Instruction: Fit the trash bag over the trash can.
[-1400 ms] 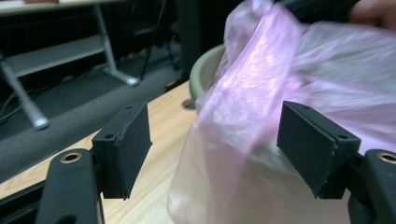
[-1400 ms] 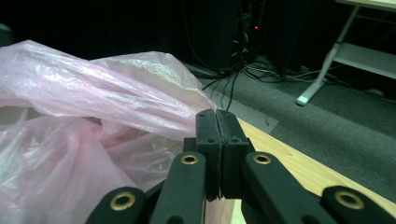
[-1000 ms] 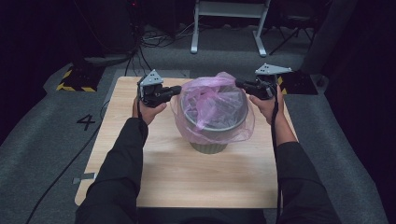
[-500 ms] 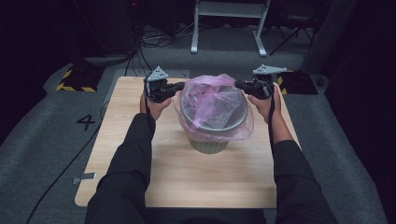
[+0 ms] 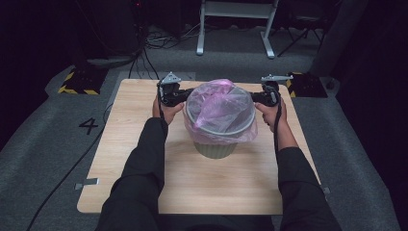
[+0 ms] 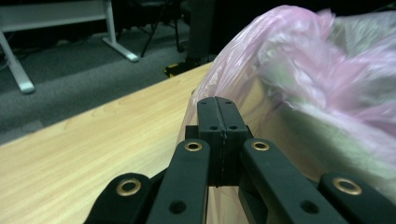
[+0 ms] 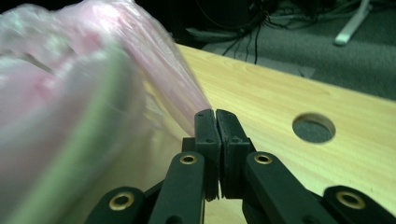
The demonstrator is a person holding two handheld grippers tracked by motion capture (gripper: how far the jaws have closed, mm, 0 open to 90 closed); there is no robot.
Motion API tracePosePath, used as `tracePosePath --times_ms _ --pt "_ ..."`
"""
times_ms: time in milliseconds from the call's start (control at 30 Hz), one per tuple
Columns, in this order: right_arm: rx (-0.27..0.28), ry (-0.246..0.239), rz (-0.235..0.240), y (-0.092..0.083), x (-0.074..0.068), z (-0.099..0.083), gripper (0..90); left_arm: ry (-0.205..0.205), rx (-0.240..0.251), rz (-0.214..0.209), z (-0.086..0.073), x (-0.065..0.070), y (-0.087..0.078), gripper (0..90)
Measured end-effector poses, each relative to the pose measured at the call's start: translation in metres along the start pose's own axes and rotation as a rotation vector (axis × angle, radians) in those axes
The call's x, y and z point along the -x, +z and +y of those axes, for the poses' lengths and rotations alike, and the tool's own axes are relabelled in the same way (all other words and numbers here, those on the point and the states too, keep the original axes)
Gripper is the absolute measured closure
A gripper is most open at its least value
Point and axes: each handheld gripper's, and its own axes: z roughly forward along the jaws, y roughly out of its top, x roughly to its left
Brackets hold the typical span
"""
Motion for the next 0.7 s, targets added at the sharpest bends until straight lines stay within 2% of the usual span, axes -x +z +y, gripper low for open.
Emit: tracePosePath --times_ms 133,233,300,367,433,500,533,600,667,700 --pt "-0.040 0.015 -0.017 0.005 0.005 -0.010 89.1 -0.015 -0.020 0.005 -0.009 -0.001 0.005 90.0" --pt "-0.046 0.021 -0.011 0.005 0.008 -0.019 88.8 -0.016 -0.039 0.026 -0.015 -0.004 0.005 90.0" --pt "-0.052 0.002 -0.020 0.003 0.009 -0.023 86.5 -0.018 -0.036 0.047 -0.019 -0.006 0.000 90.0" --pt "-0.040 -0.010 -0.030 -0.003 0.010 -0.026 79.1 -0.017 -0.022 0.073 -0.021 -0.008 -0.008 87.7" --pt "-0.028 -0.025 -0.063 -0.011 0.011 -0.028 72.2 -0.026 -0.008 0.087 -0.022 -0.012 -0.020 75.6" --pt "-0.018 -0.035 -0.093 -0.021 0.013 -0.029 61.7 -0.001 -0.009 0.080 -0.023 -0.014 -0.034 68.1" --pt "-0.013 -0.031 -0.108 -0.029 0.014 -0.030 59.4 0.008 -0.014 0.084 -0.024 -0.014 -0.039 63.1" --pt "0.000 -0.034 -0.091 -0.040 0.017 -0.032 53.0 0.027 -0.032 0.090 -0.026 -0.014 -0.052 52.6" --pt "0.025 -0.071 -0.095 -0.056 0.017 -0.035 50.2 0.062 -0.039 0.087 -0.031 -0.010 -0.067 40.5" --pt "0.030 -0.083 -0.081 -0.063 0.017 -0.036 49.6 0.085 -0.045 0.079 -0.034 -0.007 -0.073 39.3"
